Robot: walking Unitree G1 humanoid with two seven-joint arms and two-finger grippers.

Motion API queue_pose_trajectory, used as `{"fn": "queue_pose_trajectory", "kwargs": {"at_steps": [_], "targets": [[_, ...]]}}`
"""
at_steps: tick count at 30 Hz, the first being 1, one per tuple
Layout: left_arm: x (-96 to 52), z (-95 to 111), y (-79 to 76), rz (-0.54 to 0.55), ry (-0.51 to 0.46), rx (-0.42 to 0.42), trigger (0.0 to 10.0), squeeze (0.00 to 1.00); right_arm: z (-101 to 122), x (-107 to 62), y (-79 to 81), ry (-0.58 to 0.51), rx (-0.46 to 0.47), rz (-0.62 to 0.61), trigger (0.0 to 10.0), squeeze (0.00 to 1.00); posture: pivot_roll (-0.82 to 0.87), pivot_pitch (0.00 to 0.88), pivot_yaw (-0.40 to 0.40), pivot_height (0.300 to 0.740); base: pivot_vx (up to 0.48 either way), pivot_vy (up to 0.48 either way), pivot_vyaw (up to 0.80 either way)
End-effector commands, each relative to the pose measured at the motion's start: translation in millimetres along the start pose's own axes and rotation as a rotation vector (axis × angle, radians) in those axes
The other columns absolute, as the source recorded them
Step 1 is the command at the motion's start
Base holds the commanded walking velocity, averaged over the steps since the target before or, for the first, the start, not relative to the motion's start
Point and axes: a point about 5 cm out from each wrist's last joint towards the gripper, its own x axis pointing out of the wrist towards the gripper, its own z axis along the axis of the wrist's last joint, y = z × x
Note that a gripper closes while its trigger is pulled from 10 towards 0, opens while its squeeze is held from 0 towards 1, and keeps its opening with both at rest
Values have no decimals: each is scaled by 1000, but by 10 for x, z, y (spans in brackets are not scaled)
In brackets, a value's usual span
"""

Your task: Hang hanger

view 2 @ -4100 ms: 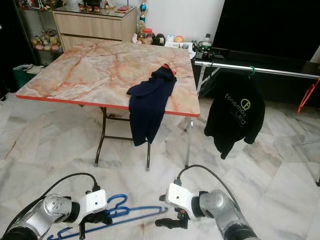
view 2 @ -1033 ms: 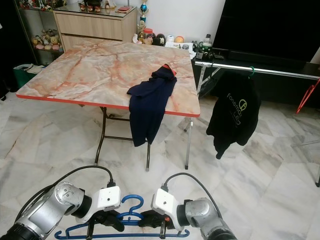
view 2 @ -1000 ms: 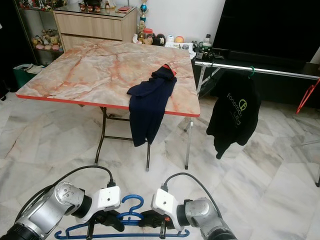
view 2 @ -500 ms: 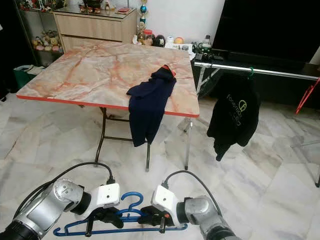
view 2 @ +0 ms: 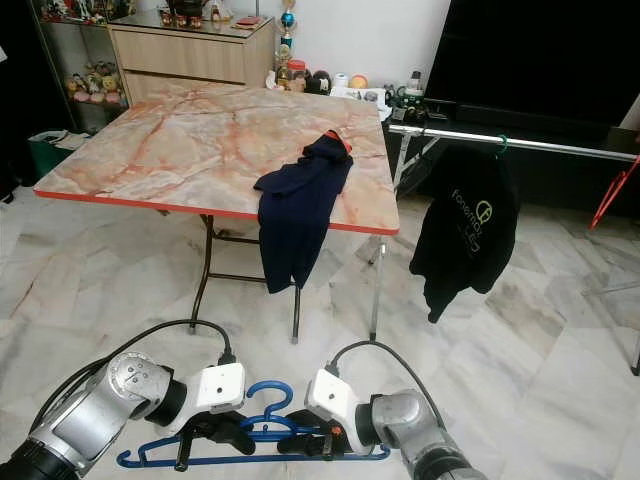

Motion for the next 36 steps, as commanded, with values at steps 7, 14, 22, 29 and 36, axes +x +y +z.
{"fn": "queue_pose_trajectory", "kwargs": {"at_steps": [7, 14, 22, 29, 36], "targets": [[7, 112, 4, -23, -8, 42, 10000, 0, 107, -18, -54, -26, 1, 12, 0, 0, 209, 0, -131, 740, 0, 0, 0], [12, 131, 0, -27, -12, 40, 10000, 0, 125, -17, -60, -32, 3, 15, 0, 0, 209, 0, -134, 740, 0, 0, 0], [11, 132, -3, -30, -15, 38, 10000, 0, 102, -15, -58, -24, 11, 5, 0, 0, 210, 0, -134, 740, 0, 0, 0], [1, 132, -23, -52, -6, 62, 10000, 0, 44, -20, -45, -8, 21, -13, 0, 0, 210, 0, -131, 740, 0, 0, 0], [-30, 122, -66, -93, -31, 60, 10000, 635, 24, -34, -45, 12, 9, -11, 0, 0, 211, 0, -131, 740, 0, 0, 0]]}}
